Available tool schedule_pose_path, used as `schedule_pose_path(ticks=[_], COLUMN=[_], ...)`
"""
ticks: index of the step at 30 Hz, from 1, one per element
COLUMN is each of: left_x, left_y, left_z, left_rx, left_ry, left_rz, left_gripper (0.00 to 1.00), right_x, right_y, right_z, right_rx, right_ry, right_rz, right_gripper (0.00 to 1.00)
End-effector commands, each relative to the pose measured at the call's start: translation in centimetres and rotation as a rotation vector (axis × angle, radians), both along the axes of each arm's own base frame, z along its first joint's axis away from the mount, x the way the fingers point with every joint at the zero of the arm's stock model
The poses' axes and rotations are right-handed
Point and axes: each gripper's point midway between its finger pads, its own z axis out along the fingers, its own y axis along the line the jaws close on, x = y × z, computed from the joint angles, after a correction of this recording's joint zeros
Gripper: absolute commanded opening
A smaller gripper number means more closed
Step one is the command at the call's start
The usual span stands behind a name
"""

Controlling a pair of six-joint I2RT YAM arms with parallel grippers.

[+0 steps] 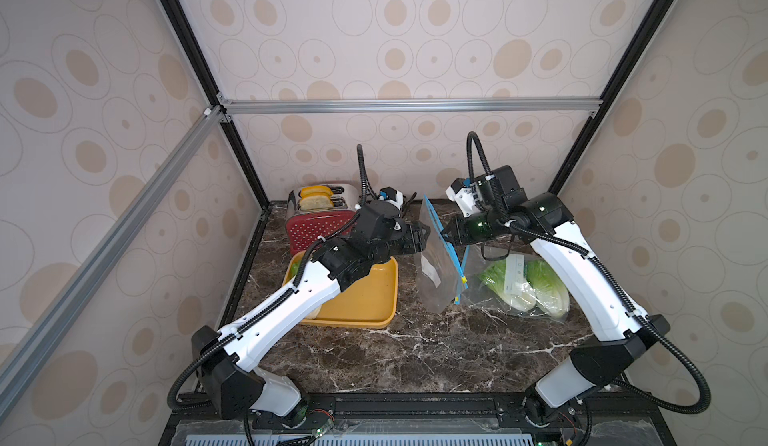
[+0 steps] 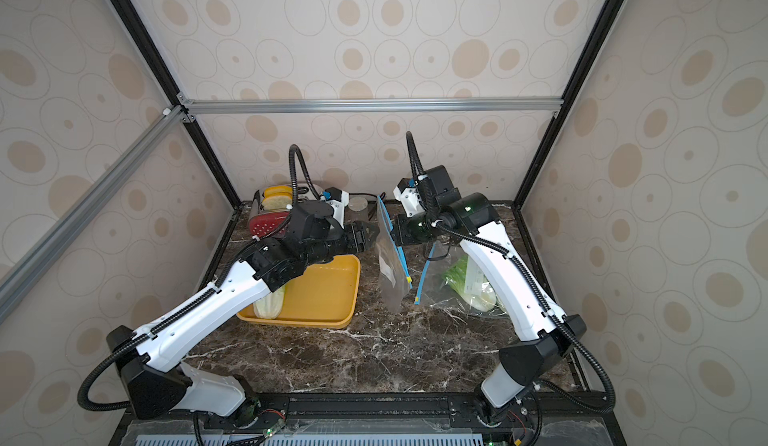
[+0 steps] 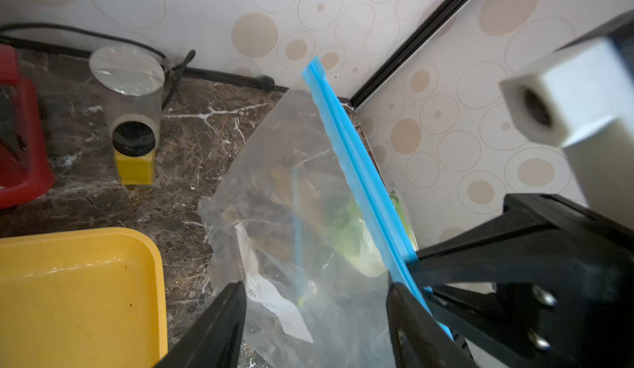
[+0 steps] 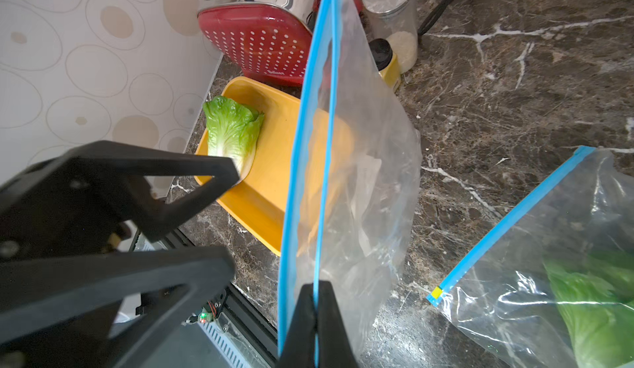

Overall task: Put the chinese cabbages into a zipper bag and zip it
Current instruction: Open the zipper of the food storage bag.

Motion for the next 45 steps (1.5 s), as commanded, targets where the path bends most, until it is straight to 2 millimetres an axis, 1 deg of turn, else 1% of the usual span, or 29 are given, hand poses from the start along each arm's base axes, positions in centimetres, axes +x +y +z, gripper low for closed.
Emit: schedule_pose_path(ticks=[1, 4, 7, 10, 15, 17, 19, 21, 23, 25, 26, 29, 33, 35, 37, 38, 41, 42, 43, 45], left_x=[0.1, 0.1, -0.2, -0.2, 0.0, -0.1, 0.0, 0.1, 0.2, 0.2, 0.3, 0.4, 0.6, 0.9, 1.2, 1.3, 1.5, 1.5, 1.6, 1.7], left_y=[-1.4, -1.9, -1.7, -1.2, -2.2, -2.2, -2.2, -2.2, -2.8, -3.2, -3.1, -2.3, -1.2, -0.2, 0.7, 1.1, 2.2, 2.5, 3.0, 3.8], left_z=[3.2, 3.0, 3.5, 4.1, 4.1, 4.1, 3.8, 3.0, 2.2, 2.1, 2.0, 1.8, 1.8, 1.6, 1.3, 1.2, 1.2, 1.2, 1.2, 0.7], left_rx=[-0.135, -0.141, -0.148, -0.161, -0.163, -0.158, -0.143, -0.117, -0.103, -0.101, -0.092, -0.047, 0.02, 0.066, 0.078, 0.079, 0.089, 0.099, 0.111, 0.136], left_ry=[-0.001, -0.001, -0.016, -0.025, -0.007, -0.013, -0.017, -0.001, 0.02, 0.022, 0.023, 0.01, -0.013, -0.02, -0.012, -0.01, -0.017, -0.022, -0.023, -0.012], left_rz=[-0.018, -0.031, -0.023, -0.003, -0.027, -0.028, -0.03, -0.029, -0.05, -0.065, -0.062, -0.041, -0.014, 0.013, 0.03, 0.04, 0.061, 0.064, 0.074, 0.087], left_gripper=[0.67, 0.67, 0.66, 0.67, 0.67, 0.66, 0.63, 0.59, 0.56, 0.52, 0.49, 0.43, 0.3, 0.24, 0.17, 0.15, 0.11, 0.1, 0.07, 0.05], right_x=[-0.3, -0.2, 0.2, 0.4, 0.6, 0.6, 0.7, 0.6, 0.7, 0.6, 0.6, 0.7, 0.8, 0.9, 0.9, 0.9, 0.7, 0.7, 0.6, 0.5], right_y=[0.6, 1.1, 1.0, 1.3, 1.5, 1.5, 1.3, 1.3, 1.1, 0.9, 0.7, -0.1, -1.2, -1.9, -2.6, -3.0, -4.0, -4.4, -4.7, -5.4], right_z=[-0.7, -0.7, -1.1, -1.1, -0.9, -0.8, -0.5, 0.0, 0.3, 0.4, 0.5, 1.2, 2.7, 3.5, 4.0, 4.3, 4.4, 3.9, 4.5, 4.4], right_rx=[-0.015, -0.013, -0.026, -0.023, -0.037, -0.041, -0.039, -0.033, -0.039, -0.046, -0.056, -0.086, -0.131, -0.163, -0.193, -0.211, -0.264, -0.294, -0.299, -0.332], right_ry=[0.008, -0.001, 0.005, -0.001, -0.018, -0.019, -0.028, -0.043, -0.049, -0.053, -0.057, -0.081, -0.131, -0.151, -0.165, -0.176, -0.174, -0.158, -0.171, -0.166], right_rz=[0.008, 0.009, -0.008, -0.012, -0.019, -0.02, -0.025, -0.029, -0.033, -0.034, -0.039, -0.057, -0.076, -0.086, -0.101, -0.11, -0.119, -0.126, -0.135, -0.154], right_gripper=[0.0, 0.0, 0.0, 0.0, 0.0, 0.0, 0.0, 0.0, 0.0, 0.0, 0.0, 0.0, 0.0, 0.0, 0.0, 0.0, 0.0, 0.0, 0.0, 0.0])
